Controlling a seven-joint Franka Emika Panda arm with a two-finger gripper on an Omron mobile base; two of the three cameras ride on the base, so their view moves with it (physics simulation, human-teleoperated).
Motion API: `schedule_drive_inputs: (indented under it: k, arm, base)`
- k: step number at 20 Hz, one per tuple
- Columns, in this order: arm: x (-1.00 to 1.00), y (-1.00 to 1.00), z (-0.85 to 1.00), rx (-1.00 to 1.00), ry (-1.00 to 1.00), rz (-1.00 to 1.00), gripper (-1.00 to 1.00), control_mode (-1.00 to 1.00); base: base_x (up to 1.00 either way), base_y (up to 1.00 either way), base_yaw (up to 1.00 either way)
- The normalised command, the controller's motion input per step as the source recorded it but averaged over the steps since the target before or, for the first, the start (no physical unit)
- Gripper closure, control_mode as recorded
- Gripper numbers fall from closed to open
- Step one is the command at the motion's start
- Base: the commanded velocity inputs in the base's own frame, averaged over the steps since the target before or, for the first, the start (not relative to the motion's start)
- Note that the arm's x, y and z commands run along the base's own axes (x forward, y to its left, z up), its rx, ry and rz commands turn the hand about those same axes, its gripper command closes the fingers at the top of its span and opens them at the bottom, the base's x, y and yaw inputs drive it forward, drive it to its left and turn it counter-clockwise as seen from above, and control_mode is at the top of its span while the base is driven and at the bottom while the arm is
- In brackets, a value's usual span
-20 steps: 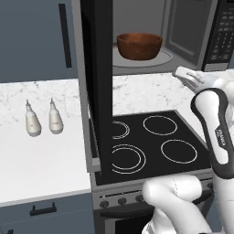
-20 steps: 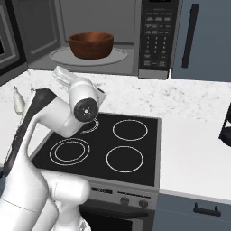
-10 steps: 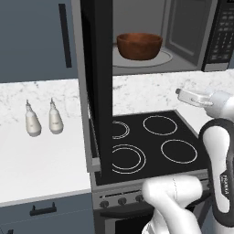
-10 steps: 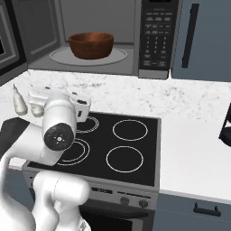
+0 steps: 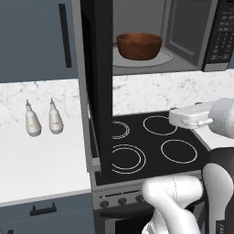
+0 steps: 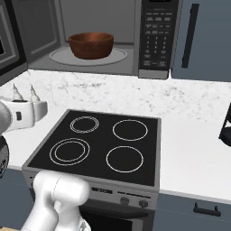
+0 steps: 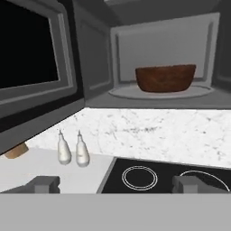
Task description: Open the microwave, place the bowl with waffle inside the microwave, then close the microwave door and turn it on.
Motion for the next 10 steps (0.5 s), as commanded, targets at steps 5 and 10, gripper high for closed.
schedule_drive_inputs:
  k: [5,10]
  arm:
    - [-1.0,0.71,-0.74,-0.12,0.02,0.12,-1.0,-1.0]
    - [-1.0,0.58,-0.07,-0.08,-0.22,-0.01,-1.0,-1.0]
  base:
    - [0.0,0.0,0.0]
    - [0.0,0.0,0.0]
